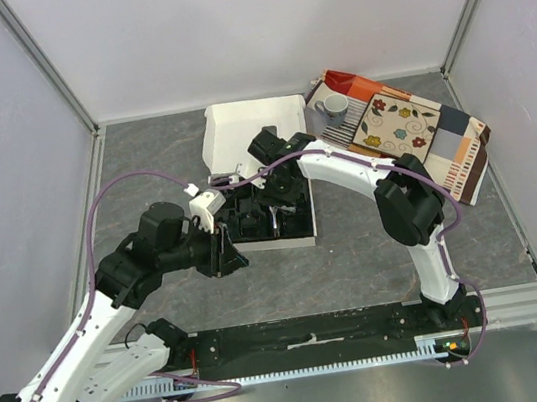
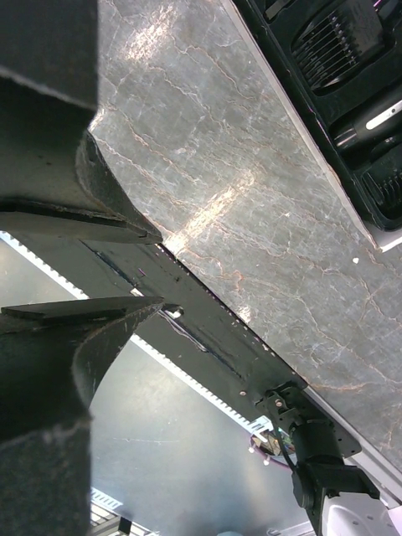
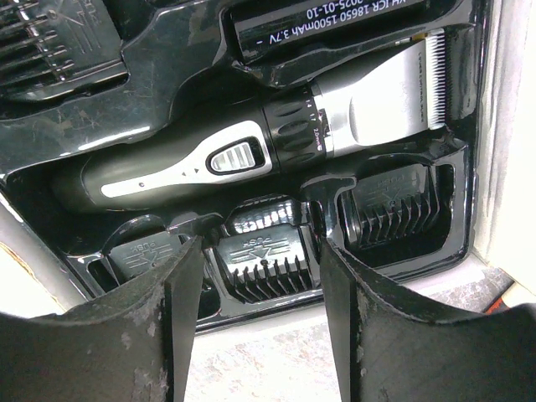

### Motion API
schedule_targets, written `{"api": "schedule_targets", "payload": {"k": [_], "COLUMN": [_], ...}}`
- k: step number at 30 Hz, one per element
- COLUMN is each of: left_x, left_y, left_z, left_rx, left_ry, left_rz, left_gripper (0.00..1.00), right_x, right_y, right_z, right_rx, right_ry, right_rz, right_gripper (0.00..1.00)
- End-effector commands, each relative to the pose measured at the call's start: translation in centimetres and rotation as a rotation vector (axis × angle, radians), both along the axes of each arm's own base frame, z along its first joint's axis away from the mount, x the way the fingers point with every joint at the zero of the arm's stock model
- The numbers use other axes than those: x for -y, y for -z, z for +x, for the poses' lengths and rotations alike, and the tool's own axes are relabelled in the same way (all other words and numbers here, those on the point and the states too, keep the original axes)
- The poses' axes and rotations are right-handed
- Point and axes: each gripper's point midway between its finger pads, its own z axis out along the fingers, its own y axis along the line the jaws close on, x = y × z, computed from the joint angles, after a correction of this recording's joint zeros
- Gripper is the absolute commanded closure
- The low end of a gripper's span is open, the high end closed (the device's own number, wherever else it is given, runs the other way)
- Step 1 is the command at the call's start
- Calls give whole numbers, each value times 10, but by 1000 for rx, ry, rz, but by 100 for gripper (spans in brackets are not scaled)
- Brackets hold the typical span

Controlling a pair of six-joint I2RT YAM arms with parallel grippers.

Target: Sort the hair-cutting tools

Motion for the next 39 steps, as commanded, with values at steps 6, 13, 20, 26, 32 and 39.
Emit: {"api": "schedule_targets", "payload": {"k": [6, 13, 20, 26, 32, 39], "left_x": [5, 4, 4, 4, 4, 5], "left_y": [-3, -3, -4, -2, 0, -1], "left_z": [0, -1, -1, -2, -2, -1], "left_rx": [-4, -3, -2, -5, -10, -9], "left_ry": [6, 4, 4, 7, 6, 10], "left_rz": [-27, -28, -31, -30, -25, -32], "left_gripper": [61, 61, 61, 61, 61, 61], "right_x": [-5, -4, -5, -5, -4, -6], "right_y": [-9, -13, -9, -4, -3, -19], "right_z": [7, 14, 12, 12, 11, 14], "right_rx": [27, 55, 39, 32, 27, 57], "right_ry": [-12, 6, 3, 5, 10, 29], "right_rz": [5, -5, -4, -11, -12, 14], "right_gripper": [36, 36, 35, 34, 32, 31]}}
